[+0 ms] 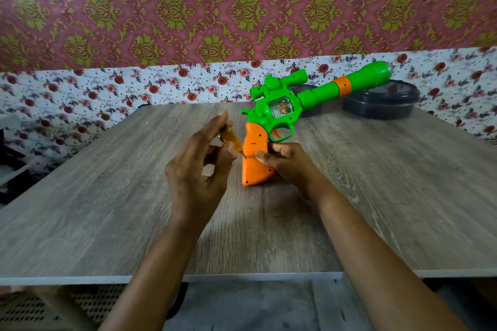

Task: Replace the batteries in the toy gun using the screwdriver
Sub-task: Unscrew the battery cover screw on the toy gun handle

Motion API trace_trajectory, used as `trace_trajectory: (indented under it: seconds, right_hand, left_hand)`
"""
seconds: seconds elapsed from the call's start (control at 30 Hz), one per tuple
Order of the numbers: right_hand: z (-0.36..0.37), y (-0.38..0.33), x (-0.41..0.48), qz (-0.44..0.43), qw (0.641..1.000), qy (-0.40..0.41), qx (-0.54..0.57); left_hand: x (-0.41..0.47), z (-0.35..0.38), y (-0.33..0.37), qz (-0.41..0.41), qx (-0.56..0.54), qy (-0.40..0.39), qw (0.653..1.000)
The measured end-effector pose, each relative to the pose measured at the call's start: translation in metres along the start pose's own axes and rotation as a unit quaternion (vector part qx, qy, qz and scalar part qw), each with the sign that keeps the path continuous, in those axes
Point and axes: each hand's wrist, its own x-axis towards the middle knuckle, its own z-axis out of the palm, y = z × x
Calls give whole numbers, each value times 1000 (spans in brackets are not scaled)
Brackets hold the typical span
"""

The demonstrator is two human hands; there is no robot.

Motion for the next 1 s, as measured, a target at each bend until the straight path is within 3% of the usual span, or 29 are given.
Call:
trace_trajectory:
  seconds: [0.37,0.8,1.0]
  right_hand:
    - [0,1,1,2,1000,-7,-2]
    - [0,-1,-1,23,1000,-1,-1]
    - [-1,-1,-2,6,1000,-3,-23]
  left_hand:
    - [-1,0,0,-57,-38,38,997]
    - [0,-1,-2,-7,10,34,999]
    - [0,-2,-1,-37,-29,45,998]
